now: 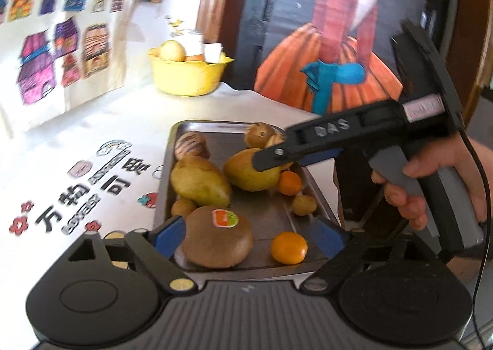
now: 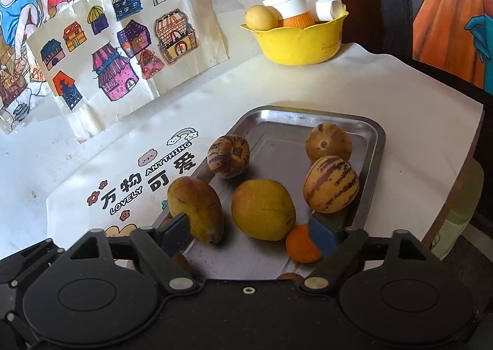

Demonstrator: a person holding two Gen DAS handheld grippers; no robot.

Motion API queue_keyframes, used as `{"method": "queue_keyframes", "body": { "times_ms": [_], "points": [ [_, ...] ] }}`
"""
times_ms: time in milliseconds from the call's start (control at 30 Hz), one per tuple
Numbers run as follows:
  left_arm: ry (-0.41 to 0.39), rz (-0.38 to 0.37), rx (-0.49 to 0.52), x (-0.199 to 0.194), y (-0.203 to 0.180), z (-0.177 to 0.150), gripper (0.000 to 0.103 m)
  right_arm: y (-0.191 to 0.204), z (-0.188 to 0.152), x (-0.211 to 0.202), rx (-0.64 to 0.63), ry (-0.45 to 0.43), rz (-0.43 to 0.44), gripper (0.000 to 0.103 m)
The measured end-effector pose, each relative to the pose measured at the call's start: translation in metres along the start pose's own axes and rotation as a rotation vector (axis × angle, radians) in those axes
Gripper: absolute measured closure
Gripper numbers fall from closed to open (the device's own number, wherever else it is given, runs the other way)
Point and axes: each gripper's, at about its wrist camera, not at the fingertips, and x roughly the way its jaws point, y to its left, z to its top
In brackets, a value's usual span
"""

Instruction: Organize fruits

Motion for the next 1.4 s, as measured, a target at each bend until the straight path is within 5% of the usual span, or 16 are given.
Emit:
{"method": "queue_keyframes", "body": {
  "times_ms": [533, 933, 1400],
  "points": [
    [-0.091, 0.141, -0.232, -0.033, 0.047, -0.018, 0.0, 0.02, -0.026, -0.018, -0.004, -0.101, -0.066, 0.002],
    [-0.179, 0.29, -0.272, -0.054, 0.066, -0.041, 0.0, 0.043, -0.064, -0.037, -0.02, -0.316, -0.149, 0.001],
    [-0.219, 0.34, -0.278, -0.076, 0.074, -0.061, 0.0, 0.06, -0.118, -0.059, 0.038, -0.44, -0.242, 0.001]
  ]
}}
